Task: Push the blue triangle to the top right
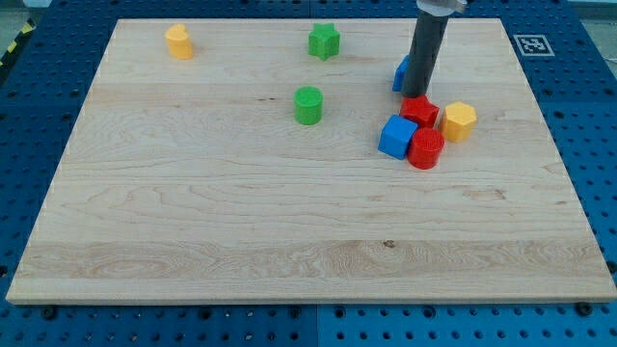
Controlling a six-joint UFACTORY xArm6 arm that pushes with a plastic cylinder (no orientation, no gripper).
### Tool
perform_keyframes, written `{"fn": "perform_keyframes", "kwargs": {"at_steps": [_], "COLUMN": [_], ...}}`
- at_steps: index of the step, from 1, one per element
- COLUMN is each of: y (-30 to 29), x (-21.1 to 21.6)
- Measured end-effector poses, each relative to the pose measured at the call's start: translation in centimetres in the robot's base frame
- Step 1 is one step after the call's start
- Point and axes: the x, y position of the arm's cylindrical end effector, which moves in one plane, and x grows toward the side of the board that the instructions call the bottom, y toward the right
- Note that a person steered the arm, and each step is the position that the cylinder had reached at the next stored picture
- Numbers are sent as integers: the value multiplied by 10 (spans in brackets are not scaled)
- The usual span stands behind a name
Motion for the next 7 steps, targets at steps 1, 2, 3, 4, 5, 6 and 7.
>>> {"fn": "perform_keyframes", "kwargs": {"at_steps": [1,2,3,4,5,6,7], "y": [6,5,-43,-70,-70,-70,-70], "x": [0,1,20,15,15,15,11]}}
